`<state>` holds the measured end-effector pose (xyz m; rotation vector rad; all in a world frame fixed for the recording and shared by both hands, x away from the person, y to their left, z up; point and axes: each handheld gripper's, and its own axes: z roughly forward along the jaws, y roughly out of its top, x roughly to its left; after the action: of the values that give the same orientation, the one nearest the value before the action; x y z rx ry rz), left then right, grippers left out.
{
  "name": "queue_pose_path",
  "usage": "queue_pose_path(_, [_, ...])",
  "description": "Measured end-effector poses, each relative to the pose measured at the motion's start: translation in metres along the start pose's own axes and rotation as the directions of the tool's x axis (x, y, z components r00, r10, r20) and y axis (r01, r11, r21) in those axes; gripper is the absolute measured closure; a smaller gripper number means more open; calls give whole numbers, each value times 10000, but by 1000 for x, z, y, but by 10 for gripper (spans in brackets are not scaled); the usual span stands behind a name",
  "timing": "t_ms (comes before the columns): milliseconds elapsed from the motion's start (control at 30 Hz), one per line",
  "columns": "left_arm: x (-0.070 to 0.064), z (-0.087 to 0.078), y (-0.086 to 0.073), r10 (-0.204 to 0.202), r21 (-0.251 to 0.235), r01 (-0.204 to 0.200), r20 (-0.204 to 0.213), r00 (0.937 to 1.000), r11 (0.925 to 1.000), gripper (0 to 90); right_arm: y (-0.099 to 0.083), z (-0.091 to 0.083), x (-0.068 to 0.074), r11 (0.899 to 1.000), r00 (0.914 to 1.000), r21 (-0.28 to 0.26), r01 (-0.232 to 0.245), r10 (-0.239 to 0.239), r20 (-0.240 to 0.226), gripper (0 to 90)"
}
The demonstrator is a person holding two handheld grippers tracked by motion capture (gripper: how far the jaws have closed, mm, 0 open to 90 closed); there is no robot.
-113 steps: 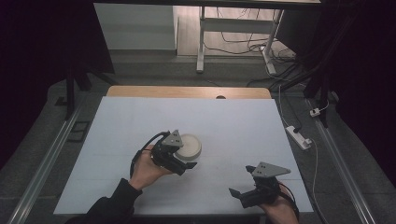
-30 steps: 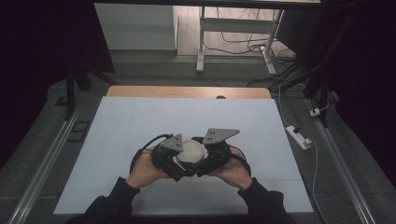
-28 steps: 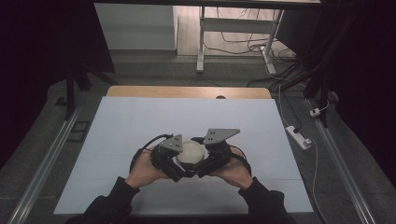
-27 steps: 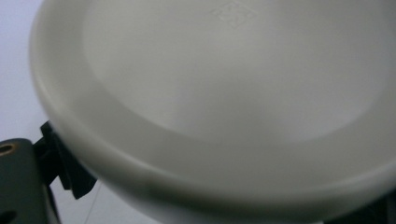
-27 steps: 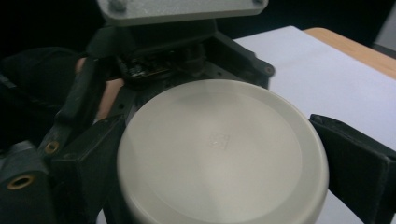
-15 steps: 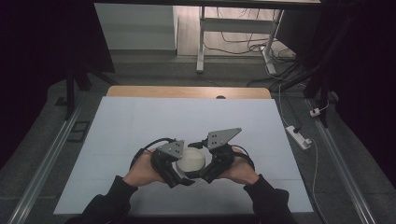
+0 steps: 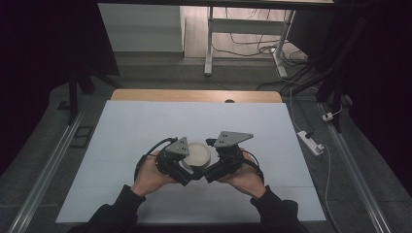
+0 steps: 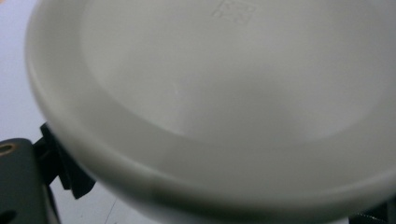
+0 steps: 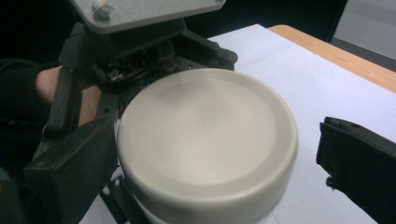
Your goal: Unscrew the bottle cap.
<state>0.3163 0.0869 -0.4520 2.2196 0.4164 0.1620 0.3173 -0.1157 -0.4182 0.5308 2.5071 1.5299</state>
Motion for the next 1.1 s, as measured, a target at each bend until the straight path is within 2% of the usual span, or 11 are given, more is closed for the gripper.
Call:
queue_pose_path(167, [-3, 1, 3, -63, 37, 63, -98, 9999, 10000, 72, 0, 3, 7, 9998, 9992, -97, 196, -192, 346, 37])
queue_pose_path(367, [-5, 0, 4, 40, 2, -40, 38, 10000, 10000, 73, -1, 3, 10, 9990, 9990, -237, 376, -370, 241, 72])
queue_pose_path(600, [-4, 0, 2, 408, -52, -404, 904, 9951, 9992, 73, 0, 0, 6, 9990, 9976, -37, 450, -451, -520, 74])
queue_pose_path(733, [-4, -2, 2, 1000, -108, -997, 1797, 9786, 9950, 72, -1, -4, 2, 9979, 9843, -39, 653, -650, -1643, 74])
queue_pose_path(767, [-4, -2, 2, 1000, -108, -997, 1797, 9786, 9950, 72, -1, -4, 2, 9979, 9843, -39, 653, -650, -1643, 74])
queue_pose_path(867, [-6, -3, 1, 1512, -205, -1509, 2514, 9560, 9883, 72, -2, -6, 0, 9947, 9591, -125, 1022, -1019, -2642, 74])
queue_pose_path(900, [-6, -3, 1, 1512, -205, -1509, 2514, 9560, 9883, 72, -2, -7, 0, 9937, 9508, -178, 1108, -1112, -2893, 74])
queue_pose_path(933, [-8, -3, 1, 1739, -323, -1718, 2864, 9422, 9846, 72, -3, -7, 0, 9932, 9421, -229, 1144, -1158, -3146, 73])
queue_pose_path(967, [-8, -3, 1, 1739, -323, -1718, 2864, 9422, 9846, 72, -3, -7, 0, 9932, 9421, -229, 1144, -1158, -3146, 73])
queue_pose_path(1000, [-9, -3, 1, 1852, -397, -1818, 3024, 9350, 9825, 72, -3, -8, 0, 9913, 9266, -351, 1270, -1312, -3524, 73])
queue_pose_path(1100, [-10, -3, 1, 1907, -336, -1895, 3007, 9344, 9813, 72, -3, -8, 0, 9899, 9213, -363, 1373, -1411, -3625, 72])
